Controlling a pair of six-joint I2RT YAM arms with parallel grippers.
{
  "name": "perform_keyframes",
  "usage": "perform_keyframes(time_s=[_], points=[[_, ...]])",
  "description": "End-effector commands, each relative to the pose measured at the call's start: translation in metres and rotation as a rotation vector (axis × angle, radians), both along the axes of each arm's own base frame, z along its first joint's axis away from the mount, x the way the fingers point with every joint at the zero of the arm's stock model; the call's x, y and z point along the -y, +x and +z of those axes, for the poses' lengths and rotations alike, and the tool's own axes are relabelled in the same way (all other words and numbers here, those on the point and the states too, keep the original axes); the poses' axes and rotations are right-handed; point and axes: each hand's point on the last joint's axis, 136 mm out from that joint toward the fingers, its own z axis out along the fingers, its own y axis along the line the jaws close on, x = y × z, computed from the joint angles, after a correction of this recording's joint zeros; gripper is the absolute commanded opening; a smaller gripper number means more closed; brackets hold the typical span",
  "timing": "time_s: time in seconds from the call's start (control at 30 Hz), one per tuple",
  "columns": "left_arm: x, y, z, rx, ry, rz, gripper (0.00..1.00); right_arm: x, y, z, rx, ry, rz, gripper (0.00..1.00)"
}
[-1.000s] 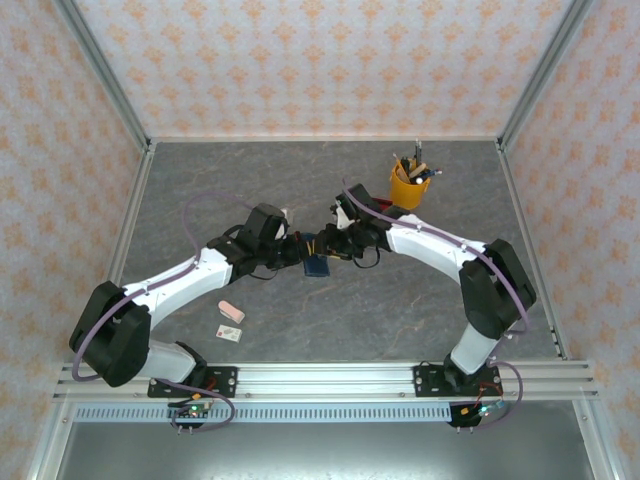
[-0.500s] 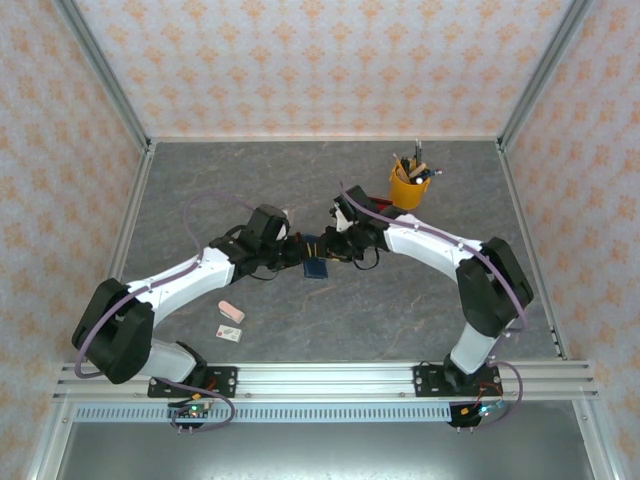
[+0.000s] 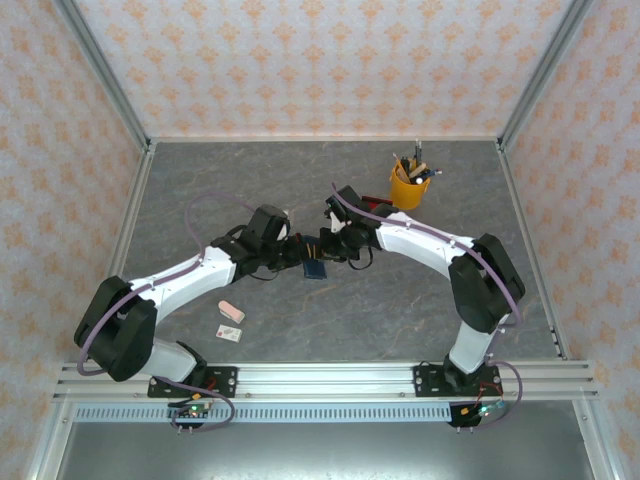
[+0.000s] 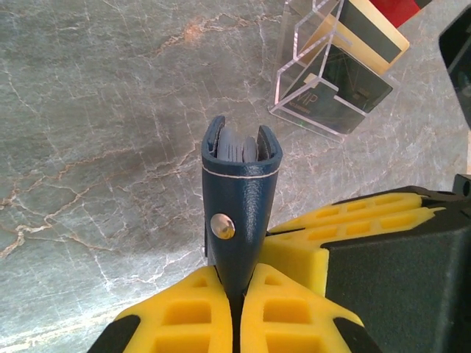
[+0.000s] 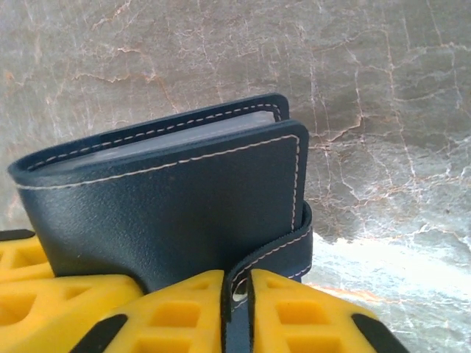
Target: Take the credit cards out of the card holder
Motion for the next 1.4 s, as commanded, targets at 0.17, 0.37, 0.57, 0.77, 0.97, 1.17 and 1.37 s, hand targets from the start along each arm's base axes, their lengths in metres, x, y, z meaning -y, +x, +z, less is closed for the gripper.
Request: perform_keyframes(time_s=[0.17, 0.37, 0.57, 0.77, 0.97, 1.17, 1.37], points=[[-0.021, 0.011, 0.009, 0.052, 0.075, 0.092, 0.0, 0.061, 0.001, -0.041, -0.011, -0.317, -0.167, 0.0], [-0.023, 0.007, 0.0, 0.03, 0.089, 0.095, 0.0, 0.069, 0.003, -0.044, -0.002, -0.34, -0.21, 0.0], [-0.011, 0.005, -0.005, -0.006, 0.05, 0.051, 0.0, 0.039, 0.005, -0.027, 0.022, -0.173, -0.131, 0.28], [-0.002, 0.004, -0.014, -0.048, 0.02, 0.025, 0.0, 0.028, 0.009, -0.026, 0.019, -0.094, -0.099, 0.34], [-0.001, 0.005, -0.025, -0.083, 0.035, 0.034, 0.0, 0.02, 0.006, -0.038, -0.017, -0.068, -0.067, 0.34], [-0.006, 0.005, -0.036, -0.116, 0.073, 0.052, 0.0, 0.019, 0.003, -0.047, -0.046, -0.086, -0.042, 0.34], [-0.009, 0.004, -0.04, -0.13, 0.083, 0.058, 0.0, 0.018, 0.003, -0.058, -0.068, -0.107, -0.029, 0.3]])
